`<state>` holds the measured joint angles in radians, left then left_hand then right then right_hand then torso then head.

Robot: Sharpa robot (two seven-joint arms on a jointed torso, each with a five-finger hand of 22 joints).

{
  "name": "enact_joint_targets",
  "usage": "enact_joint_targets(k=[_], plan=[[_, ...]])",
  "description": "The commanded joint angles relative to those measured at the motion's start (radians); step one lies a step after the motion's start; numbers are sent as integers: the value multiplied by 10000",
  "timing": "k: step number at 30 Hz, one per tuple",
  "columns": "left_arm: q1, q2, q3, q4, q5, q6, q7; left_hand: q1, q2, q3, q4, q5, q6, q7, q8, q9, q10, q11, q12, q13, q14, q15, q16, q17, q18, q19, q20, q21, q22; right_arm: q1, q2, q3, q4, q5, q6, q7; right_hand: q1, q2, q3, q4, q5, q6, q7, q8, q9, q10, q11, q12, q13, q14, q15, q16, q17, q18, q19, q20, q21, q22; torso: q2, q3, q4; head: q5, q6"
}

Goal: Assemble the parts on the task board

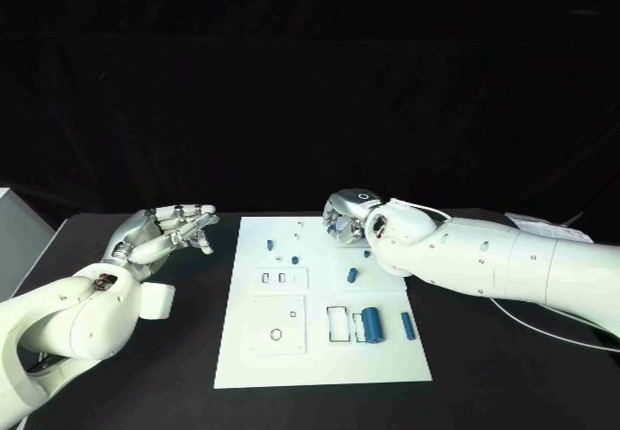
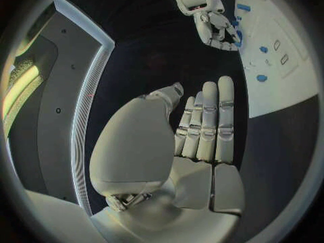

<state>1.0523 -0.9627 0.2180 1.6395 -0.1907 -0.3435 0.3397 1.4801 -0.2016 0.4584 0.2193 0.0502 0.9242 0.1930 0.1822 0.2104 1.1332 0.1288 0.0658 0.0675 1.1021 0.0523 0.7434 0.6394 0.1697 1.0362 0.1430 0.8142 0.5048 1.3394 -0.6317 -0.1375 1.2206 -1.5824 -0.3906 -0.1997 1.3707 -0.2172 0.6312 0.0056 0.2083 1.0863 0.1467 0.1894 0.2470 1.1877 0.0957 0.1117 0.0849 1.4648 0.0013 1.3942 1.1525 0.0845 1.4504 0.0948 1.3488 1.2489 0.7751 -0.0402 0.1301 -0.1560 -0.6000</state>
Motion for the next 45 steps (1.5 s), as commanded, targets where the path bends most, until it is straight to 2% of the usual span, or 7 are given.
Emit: enact_joint_targets(k=[1,11,22,29,37,41,45], plan=[[1,15,10,19,-37,152,51,-66,40,44,-4,-3,65,-10,-57,-2,-1,-4,-18,6,-72,5,68,9,125,-86,2,51,8,9,157,16,-46,-284,-661,-144,92,20,53,-1,54,80,5,39,21,259,-181,41,61,346,-77,65,13,-200,60,-16,67,23,22,-12,37,6,26],[2,28,10,83,-40,157,47,-58,38,62,-19,-4,66,-10,-57,0,-4,-4,-19,5,-77,5,80,13,126,-100,2,78,27,29,1022,39,-738,-324,-1054,-118,94,17,69,-16,58,83,5,46,34,272,-182,40,65,350,-79,76,32,-206,70,-18,90,56,59,-23,59,15,34],[4,50,13,134,-60,172,42,-58,38,62,-19,-4,66,-10,-57,0,-4,-4,-19,5,-77,5,80,13,126,-100,2,78,27,32,1675,42,-1493,-209,-1082,43,60,-36,131,-68,81,11,27,27,74,224,-158,-26,60,357,-67,109,65,-212,72,-17,118,97,79,-148,236,-65,-16],[5,50,22,165,-75,176,40,-58,38,62,-19,-4,66,-10,-57,0,-4,-4,-19,5,-77,5,80,13,126,-100,2,78,27,25,1848,42,-1759,-193,-971,104,43,-56,154,-87,71,-15,32,21,93,199,-149,-56,56,359,-58,121,74,-213,69,-11,122,102,99,-199,307,-103,-20],[6,37,32,186,-83,176,36,-58,38,62,-19,-4,66,-10,-57,0,-4,-4,-19,5,-77,5,80,13,126,-100,2,78,27,11,1922,41,-1920,-194,-848,126,34,-79,169,-110,57,-37,38,15,108,189,-142,-75,55,355,-53,122,59,-209,58,-7,111,87,127,-190,309,-73,-7],[7,38,36,189,-84,189,33,-58,38,62,-19,-4,66,-10,-57,0,-4,-4,-19,5,-77,5,80,13,126,-100,2,78,27,-1,1961,40,-2008,-188,-680,110,20,-88,170,-112,43,-43,40,15,116,188,-139,-81,56,354,-50,124,57,-207,53,-4,106,80,127,-200,326,-93,-29],[7,38,38,191,-84,204,30,-58,38,62,-19,-4,66,-10,-57,0,-4,-4,-19,5,-77,5,80,13,126,-100,2,78,27,-10,1967,38,-2095,-191,-570,74,9,-92,171,-112,30,-45,40,17,122,190,-138,-84,57,355,-47,128,62,-213,63,-3,126,110,133,-189,328,-76,-42]])
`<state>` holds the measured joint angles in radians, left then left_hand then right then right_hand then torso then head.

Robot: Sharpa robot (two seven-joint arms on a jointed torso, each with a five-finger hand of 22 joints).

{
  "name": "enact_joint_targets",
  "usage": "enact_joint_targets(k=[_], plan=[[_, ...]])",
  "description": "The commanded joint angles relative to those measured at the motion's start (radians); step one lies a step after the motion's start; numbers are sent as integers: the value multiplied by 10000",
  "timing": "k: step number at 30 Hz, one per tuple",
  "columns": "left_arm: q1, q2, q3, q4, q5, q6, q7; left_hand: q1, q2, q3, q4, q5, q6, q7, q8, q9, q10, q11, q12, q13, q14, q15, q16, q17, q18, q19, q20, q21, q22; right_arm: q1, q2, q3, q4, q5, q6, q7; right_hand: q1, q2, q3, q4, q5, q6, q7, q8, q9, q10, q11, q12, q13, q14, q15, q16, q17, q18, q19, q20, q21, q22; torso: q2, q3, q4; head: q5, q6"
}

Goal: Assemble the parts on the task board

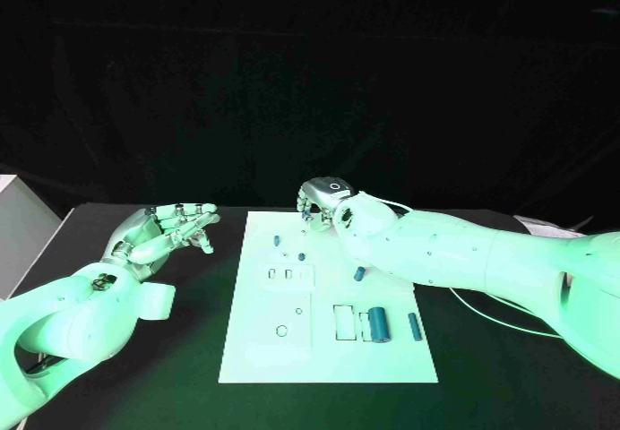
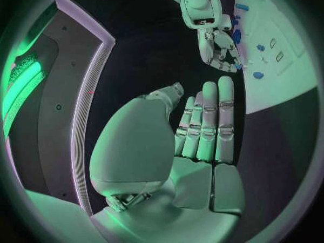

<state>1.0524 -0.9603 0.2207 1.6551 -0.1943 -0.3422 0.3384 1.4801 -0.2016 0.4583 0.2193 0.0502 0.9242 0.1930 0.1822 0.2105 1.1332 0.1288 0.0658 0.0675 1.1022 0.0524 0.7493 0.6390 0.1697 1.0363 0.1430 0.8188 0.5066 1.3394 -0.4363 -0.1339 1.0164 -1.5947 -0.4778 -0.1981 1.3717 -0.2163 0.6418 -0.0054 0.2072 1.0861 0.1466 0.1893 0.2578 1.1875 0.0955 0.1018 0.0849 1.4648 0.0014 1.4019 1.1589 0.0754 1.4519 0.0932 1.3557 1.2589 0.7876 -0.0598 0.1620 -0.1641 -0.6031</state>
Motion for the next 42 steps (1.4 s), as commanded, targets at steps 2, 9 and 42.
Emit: enact_joint_targets(k=[2,9,42], plan=[[6,9,12,37,-48,194,43,-58,38,62,-19,-4,66,-10,-56,-1,-4,-4,-19,6,-78,4,22,17,126,-101,2,32,10,-12,-2,1,-76,-73,362,46,-7,-105,64,-3,34,-45,40,18,17,192,-136,13,57,355,-47,50,-7,-123,49,15,62,17,15,10,5,10,-6],[7,-1,13,29,-48,188,46,-58,38,62,-19,-4,66,-10,-56,-1,-4,-4,-19,6,-78,4,22,17,126,-101,2,32,10,-20,-12,-3,-105,-78,559,54,-44,-130,58,-6,-7,-55,40,20,37,195,-134,2,60,354,-43,57,-7,-121,44,20,59,14,33,5,15,16,-11],[7,24,20,-26,-49,164,32,-62,21,105,-51,-3,60,-6,-62,0,-16,1,-21,3,-99,7,53,28,126,-154,6,114,68,-58,3,-9,-180,46,458,342,397,56,-3079,339,34,-1367,-36,-807,108,-2328,272,-297,-191,47,290,-397,-1338,285,-688,333,-1675,-2024,38,-10,60,29,-65]])
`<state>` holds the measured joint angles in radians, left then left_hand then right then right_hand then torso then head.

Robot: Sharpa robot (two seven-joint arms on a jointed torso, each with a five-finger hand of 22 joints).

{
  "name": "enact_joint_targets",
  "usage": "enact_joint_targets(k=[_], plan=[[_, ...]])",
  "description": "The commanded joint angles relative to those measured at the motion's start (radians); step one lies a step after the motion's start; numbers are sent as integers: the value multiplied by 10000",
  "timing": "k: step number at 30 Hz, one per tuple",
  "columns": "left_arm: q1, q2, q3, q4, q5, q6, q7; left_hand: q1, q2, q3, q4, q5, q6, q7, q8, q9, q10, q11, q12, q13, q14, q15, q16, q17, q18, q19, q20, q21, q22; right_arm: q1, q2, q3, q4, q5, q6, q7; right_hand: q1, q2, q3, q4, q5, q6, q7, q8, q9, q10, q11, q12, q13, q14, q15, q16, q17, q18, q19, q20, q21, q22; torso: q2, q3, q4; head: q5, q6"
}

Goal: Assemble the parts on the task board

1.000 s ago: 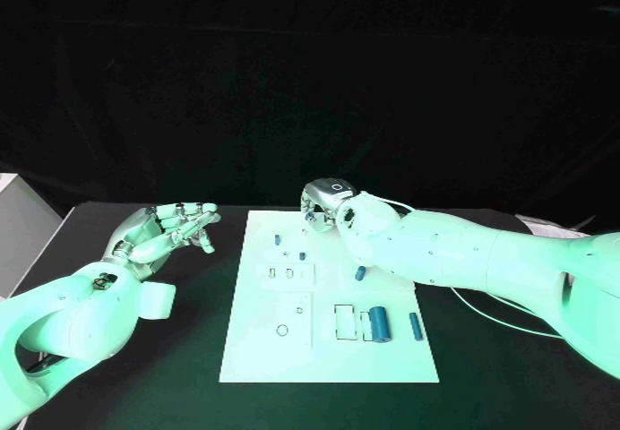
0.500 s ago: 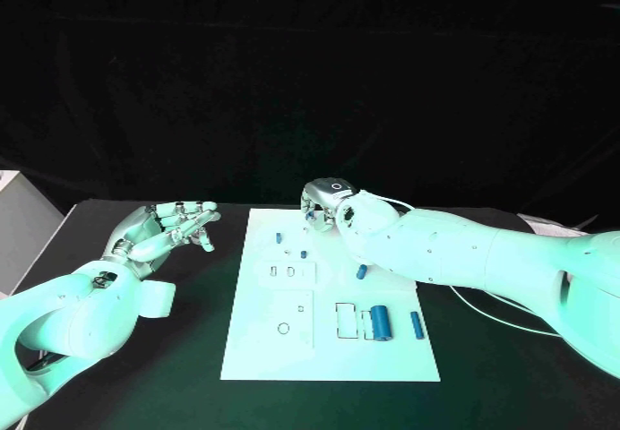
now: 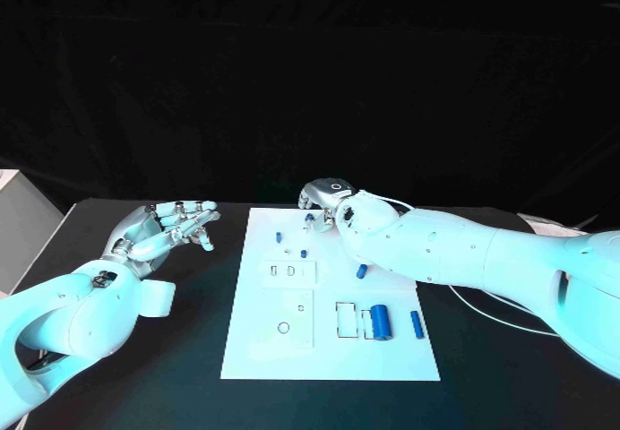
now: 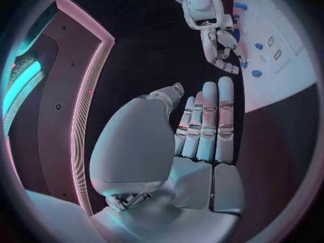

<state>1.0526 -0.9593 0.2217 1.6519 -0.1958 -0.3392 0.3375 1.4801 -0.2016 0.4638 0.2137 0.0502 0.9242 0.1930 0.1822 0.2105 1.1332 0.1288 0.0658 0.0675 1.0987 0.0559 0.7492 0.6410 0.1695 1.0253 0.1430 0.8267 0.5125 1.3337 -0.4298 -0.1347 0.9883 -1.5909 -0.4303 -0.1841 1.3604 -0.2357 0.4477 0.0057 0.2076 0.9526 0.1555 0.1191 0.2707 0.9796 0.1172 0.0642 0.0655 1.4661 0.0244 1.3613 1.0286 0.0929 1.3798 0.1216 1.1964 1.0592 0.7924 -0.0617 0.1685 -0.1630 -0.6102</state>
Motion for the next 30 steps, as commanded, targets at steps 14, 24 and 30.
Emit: enact_joint_targets(k=[14,24,30], plan=[[2,-101,9,-121,-29,147,61,-58,26,96,-25,-3,81,-37,-51,8,8,-14,-7,7,-83,-32,76,15,129,-90,8,100,55,110,-1480,15,1711,476,-1152,255,1740,412,-1978,1621,306,175,123,-241,-28,336,-57,410,26,-45,-45,-46,-412,142,74,-44,-398,-225,-42,131,-218,145,101],[-20,-90,6,-269,-61,167,52,-139,12,189,-62,-3,170,-91,3,45,333,-94,89,54,-104,-83,154,36,139,-215,-20,275,179,255,-2930,16,2926,1782,-972,300,1218,-362,-13,2081,2,620,-21,-232,40,3399,-526,1093,424,180,-379,410,414,-115,596,-299,668,1204,-137,286,-436,139,178],[-66,-73,5,-312,-80,160,41,-185,-4,231,-108,-3,173,-113,6,56,583,-147,203,110,-70,-120,249,69,142,-271,-42,396,259,278,-3339,13,2918,1953,-42,17,806,-552,-430,1981,-96,726,-295,-235,133,4420,-879,2580,2014,300,-704,691,1023,-293,873,-620,1395,2130,-153,354,-514,182,171]])
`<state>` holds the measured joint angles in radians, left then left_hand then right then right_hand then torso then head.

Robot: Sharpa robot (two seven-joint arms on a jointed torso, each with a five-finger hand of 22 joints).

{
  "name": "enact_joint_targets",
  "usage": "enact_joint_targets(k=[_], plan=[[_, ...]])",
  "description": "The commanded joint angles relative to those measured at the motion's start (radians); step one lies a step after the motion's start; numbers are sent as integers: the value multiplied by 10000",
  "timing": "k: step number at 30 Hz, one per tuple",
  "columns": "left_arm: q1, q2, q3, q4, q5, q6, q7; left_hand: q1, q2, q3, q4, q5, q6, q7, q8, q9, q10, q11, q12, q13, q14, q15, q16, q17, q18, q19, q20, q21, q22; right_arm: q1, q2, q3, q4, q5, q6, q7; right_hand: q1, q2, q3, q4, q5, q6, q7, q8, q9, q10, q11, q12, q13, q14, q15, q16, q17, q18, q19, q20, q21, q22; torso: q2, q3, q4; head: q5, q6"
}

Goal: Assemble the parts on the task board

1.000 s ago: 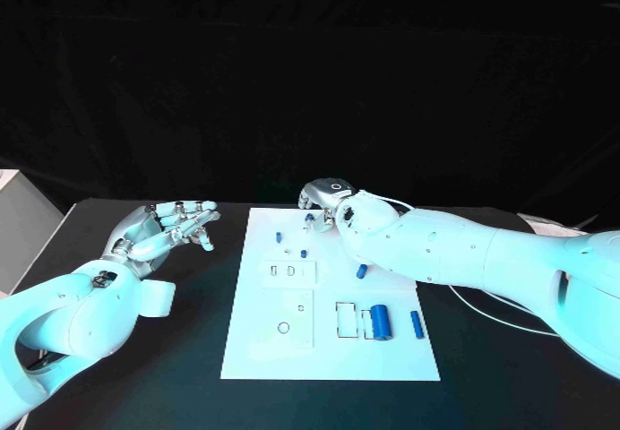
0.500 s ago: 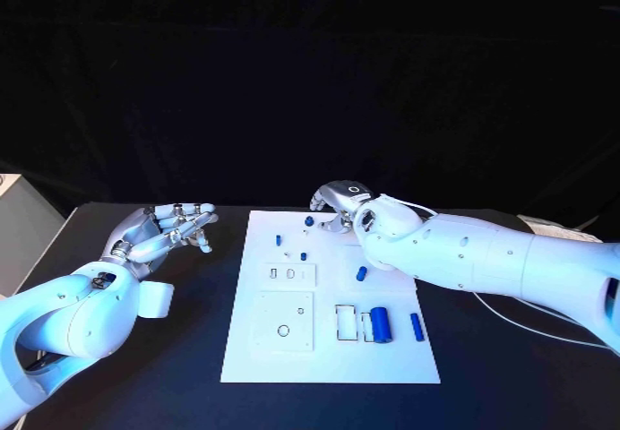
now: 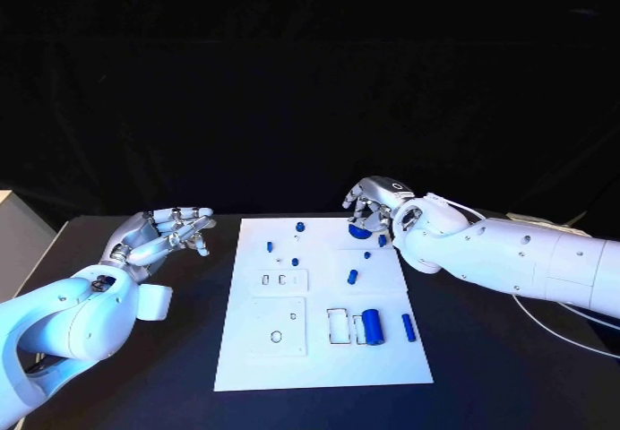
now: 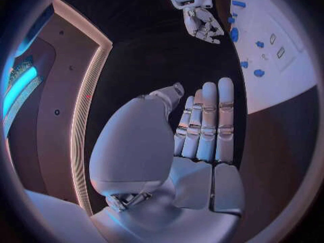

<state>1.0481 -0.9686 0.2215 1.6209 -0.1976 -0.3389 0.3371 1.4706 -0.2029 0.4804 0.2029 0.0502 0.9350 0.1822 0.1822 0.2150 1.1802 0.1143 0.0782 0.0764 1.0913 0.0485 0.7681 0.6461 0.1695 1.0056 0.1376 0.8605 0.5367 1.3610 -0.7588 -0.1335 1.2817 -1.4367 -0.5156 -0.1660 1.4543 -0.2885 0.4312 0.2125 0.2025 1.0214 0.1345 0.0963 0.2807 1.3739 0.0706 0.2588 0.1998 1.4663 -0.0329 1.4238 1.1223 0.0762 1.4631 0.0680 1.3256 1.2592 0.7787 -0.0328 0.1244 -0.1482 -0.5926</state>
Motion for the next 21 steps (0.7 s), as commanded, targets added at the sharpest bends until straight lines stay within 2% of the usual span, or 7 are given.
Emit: enact_joint_targets(k=[1,4,6,8,11,15,21], plan=[[-33,24,6,-13,-63,150,46,-97,4,71,-17,-3,61,-17,6,14,156,-16,110,36,15,-57,90,30,142,-85,5,89,38,7,-78,1,-81,420,994,-215,-206,186,-599,-255,37,63,-176,-30,92,-139,-463,5092,5552,368,-133,253,493,-198,121,-116,373,502,-11,102,-93,26,18],[-59,52,6,-35,-66,154,42,-112,-11,68,-47,-2,48,-33,5,17,210,-36,166,64,34,-73,145,54,142,-100,-5,137,69,9,-112,0,-248,467,1360,-339,-377,16,-509,-69,190,58,-107,41,188,377,-313,9759,10417,555,-45,689,1667,-305,296,6,816,1093,-6,136,-93,3,29],[-68,71,6,-38,-70,168,37,-116,-11,67,-50,-2,48,-34,6,18,218,-38,176,69,36,-74,153,58,142,-103,-7,144,74,10,-106,0,-347,577,1545,-442,-645,85,-727,138,138,-27,-22,67,232,1197,-225,11712,12342,718,50,993,2646,-402,466,52,1197,1574,1,141,-80,-24,73],[-75,77,6,-41,-74,173,28,-117,-11,66,-50,-2,48,-35,7,18,219,-39,178,69,36,-75,154,59,142,-103,-7,146,74,11,-60,1,-457,788,1660,-581,-849,113,-1070,315,175,-143,31,77,260,1648,-185,12599,13206,856,112,1223,3449,-498,626,119,1544,2004,20,151,-72,-64,104],[-81,86,6,-56,-78,175,19,-121,-20,63,-56,-2,41,-35,5,18,213,-38,181,72,36,-76,162,63,142,-107,-9,153,79,12,29,1,-600,982,1780,-777,-856,191,-1747,512,606,-318,91,104,303,1879,-114,12991,13589,910,178,1317,3794,-542,698,177,1718,2223,31,156,-62,-47,94],[-86,98,6,-74,-80,184,15,-127,-26,61,-64,-2,33,-34,4,18,186,-33,178,72,34,-76,175,69,141,-113,-11,166,88,12,188,1,-809,1089,1900,-1010,-664,354,-2366,690,515,-562,166,141,340,1969,-38,13120,13710,961,253,1383,4072,-609,812,249,1954,2516,38,155,-12,-60,48],[-89,106,6,-75,-84,206,10,-140,-26,72,-83,-2,15,-30,3,20,87,-18,157,66,18,-68,203,84,137,-137,-12,203,113,5,376,1,-1026,938,1953,-1278,-574,456,-2735,750,386,-742,222,149,354,1969,19,13120,13710,990,307,1416,4222,-653,888,301,2103,2698,79,160,49,-115,-4]])
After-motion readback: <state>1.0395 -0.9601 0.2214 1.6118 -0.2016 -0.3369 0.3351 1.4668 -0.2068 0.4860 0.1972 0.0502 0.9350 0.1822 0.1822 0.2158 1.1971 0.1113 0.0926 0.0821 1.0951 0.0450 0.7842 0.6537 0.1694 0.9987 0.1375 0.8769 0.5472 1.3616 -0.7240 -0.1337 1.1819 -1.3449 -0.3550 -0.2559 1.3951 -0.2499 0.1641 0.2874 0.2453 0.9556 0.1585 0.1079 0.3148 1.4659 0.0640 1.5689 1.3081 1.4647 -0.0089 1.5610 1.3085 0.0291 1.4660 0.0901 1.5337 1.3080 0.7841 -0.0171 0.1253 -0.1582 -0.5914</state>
